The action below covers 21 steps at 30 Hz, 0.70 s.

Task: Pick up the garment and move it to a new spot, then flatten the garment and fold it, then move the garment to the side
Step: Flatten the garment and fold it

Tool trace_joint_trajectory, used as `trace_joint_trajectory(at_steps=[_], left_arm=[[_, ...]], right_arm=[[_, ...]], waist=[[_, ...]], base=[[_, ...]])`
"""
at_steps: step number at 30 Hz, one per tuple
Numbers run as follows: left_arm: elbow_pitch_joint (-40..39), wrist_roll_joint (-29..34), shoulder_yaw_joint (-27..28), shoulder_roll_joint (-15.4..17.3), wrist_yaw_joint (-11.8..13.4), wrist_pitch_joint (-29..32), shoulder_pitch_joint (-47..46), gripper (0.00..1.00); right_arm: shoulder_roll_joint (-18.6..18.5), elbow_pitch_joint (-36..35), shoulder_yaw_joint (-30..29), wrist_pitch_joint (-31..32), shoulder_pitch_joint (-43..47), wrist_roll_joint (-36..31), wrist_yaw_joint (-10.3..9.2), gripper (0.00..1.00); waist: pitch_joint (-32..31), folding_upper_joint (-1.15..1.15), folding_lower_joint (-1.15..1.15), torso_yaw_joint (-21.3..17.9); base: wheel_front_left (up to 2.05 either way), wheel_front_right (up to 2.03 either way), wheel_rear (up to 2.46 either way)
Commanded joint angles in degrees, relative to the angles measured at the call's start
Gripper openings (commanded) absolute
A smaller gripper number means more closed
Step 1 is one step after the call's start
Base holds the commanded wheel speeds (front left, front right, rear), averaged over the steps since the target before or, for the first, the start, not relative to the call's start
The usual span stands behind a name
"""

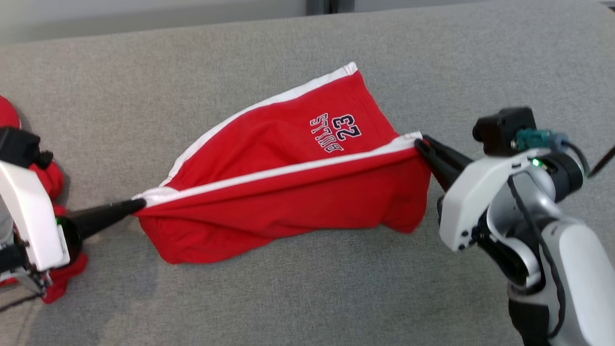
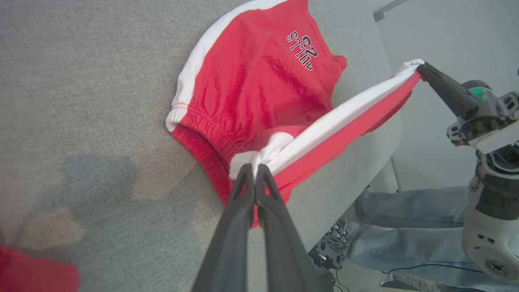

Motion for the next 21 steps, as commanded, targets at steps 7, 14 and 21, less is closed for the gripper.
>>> trace_joint_trajectory(at_steps=[7,14,21], left_arm=[[2.3,-1.3,3.3,-0.5,-0.2,5.2,-5.0,0.00],[2.7,-1.3,7.1,-1.0,-0.2,8.8,-8.2,0.00],[2.3,0.4,10.0,-1.5,-0.2,11.5,-9.7,0.00]], right_arm=[[-0.5,6.2,-0.6,-1.5,-8.6,1.3,-0.29,0.00],[-0.6,11.7,-1.8,-3.5,-17.2,0.9,-0.29,0.00],[-0.6,17.6,-1.7,-6.1,-25.5,-1.5,-0.30,0.00]], waist=[[5.0,0.00,0.00,0.4],[9.9,0.00,0.00,1.7],[14.0,0.00,0.00,3.2]], base=[[0.00,0.00,0.00],[0.00,0.00,0.00],[0.00,0.00,0.00]])
